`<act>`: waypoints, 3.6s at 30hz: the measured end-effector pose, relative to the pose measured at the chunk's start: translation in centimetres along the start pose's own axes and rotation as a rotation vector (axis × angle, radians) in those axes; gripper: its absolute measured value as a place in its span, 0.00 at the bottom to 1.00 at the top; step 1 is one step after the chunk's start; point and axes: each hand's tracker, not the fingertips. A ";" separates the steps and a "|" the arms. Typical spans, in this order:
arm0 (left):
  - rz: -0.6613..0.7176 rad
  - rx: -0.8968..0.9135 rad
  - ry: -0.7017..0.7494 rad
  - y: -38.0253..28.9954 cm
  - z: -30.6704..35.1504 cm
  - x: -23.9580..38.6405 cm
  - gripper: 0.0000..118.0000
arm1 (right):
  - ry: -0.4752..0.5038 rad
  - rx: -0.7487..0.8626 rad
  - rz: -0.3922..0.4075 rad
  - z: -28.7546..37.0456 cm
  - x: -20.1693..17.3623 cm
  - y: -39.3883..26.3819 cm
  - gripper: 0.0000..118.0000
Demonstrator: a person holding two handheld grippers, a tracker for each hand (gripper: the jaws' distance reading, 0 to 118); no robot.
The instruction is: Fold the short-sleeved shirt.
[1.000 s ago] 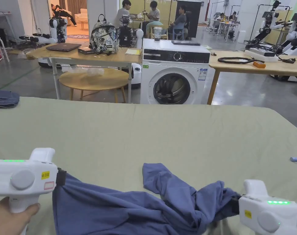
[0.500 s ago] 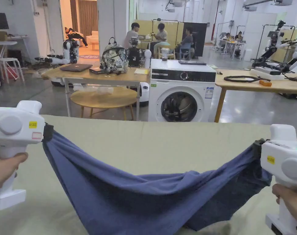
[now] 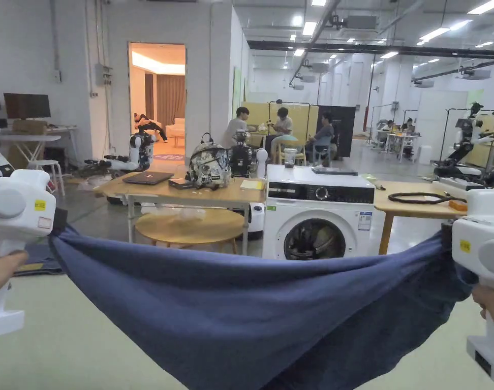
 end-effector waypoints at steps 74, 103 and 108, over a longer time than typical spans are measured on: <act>0.087 -0.439 0.061 -40.5 7.9 -3.9 0.40 | -0.065 -0.413 0.094 17.3 0.8 -34.0 0.58; -0.031 -0.023 -0.128 -30.7 10.9 11.1 0.00 | 0.227 -0.057 -0.033 18.5 -18.2 -25.6 0.00; 0.027 -0.187 -0.108 -32.2 10.6 6.4 0.00 | 0.247 -0.094 -0.008 18.0 -18.4 -26.7 0.00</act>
